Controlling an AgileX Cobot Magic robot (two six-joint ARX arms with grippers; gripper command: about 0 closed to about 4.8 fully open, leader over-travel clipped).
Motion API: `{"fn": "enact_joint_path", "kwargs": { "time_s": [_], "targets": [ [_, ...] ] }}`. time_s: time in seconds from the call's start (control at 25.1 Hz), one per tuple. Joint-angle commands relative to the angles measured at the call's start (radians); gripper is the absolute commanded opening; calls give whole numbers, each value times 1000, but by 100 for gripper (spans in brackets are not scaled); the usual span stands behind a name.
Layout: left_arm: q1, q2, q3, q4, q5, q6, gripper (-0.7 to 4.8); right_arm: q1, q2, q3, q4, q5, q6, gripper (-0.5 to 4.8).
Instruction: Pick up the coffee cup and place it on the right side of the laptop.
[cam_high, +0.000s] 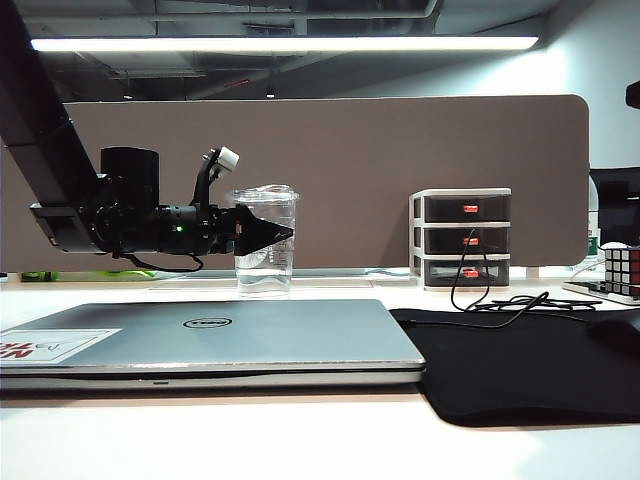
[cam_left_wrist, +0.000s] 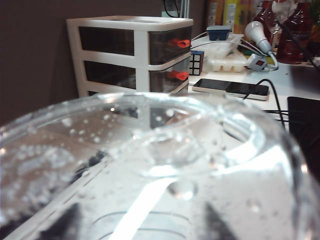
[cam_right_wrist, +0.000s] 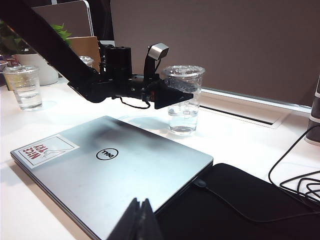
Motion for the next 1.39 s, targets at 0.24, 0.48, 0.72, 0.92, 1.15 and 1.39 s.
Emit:
{"fn": "enact_joint_path", "kwargs": {
  "time_s": [0.24, 0.48, 0.72, 0.92, 1.15, 1.39],
  "targets": [
    [-5, -5, 2, 78, 95, -62, 263, 0, -2, -5, 10, 2, 0, -1],
    [-35, -23, 2, 106, 115, -87, 283, 0, -2, -5, 10, 2, 0, -1],
    [-126, -82, 2, 132, 108, -88, 312, 1, -2, -5, 10, 2, 0, -1],
    [-198, -116, 2, 133, 87, -93, 312, 1, -2, -5, 10, 1, 0, -1],
    [-287, -130, 0, 135, 98, -205, 312, 1, -2, -5, 10, 1, 0, -1],
    [-354, -130, -8, 136, 129, -234, 312, 1, -2, -5, 10, 0, 0, -1]
  ]
}}
